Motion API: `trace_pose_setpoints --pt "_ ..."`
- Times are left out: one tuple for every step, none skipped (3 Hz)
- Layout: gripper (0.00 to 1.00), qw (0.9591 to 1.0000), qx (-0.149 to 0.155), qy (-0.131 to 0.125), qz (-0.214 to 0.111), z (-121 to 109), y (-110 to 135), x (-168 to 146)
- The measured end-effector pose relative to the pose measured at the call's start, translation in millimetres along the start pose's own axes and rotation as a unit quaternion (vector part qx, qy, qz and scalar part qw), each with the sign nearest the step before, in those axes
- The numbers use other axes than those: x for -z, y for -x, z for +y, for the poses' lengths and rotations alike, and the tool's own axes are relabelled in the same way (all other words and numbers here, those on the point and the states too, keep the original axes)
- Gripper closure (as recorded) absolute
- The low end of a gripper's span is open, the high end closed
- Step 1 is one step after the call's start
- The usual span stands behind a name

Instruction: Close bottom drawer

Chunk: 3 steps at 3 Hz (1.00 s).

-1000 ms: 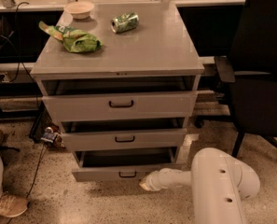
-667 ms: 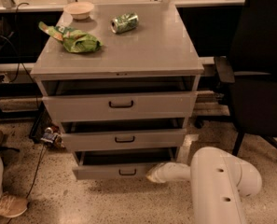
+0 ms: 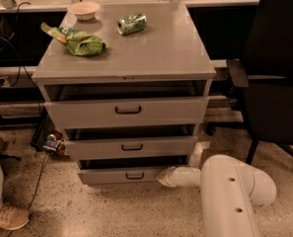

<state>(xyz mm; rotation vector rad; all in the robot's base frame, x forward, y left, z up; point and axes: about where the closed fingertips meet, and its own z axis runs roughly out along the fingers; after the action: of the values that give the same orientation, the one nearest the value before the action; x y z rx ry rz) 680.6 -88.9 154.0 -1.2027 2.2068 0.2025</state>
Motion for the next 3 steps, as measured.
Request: trace_pose_setpoints --pt "1.00 0.9999 0.007 -0.013 -0.003 -16.6 5.1 -0.1" --pt "1.00 0.9994 0.007 -0.035 0.007 -35.9 2.5 9.4" --pt "1.00 0.9992 0.004 -0.038 0.009 -38.4 1.0 12.1"
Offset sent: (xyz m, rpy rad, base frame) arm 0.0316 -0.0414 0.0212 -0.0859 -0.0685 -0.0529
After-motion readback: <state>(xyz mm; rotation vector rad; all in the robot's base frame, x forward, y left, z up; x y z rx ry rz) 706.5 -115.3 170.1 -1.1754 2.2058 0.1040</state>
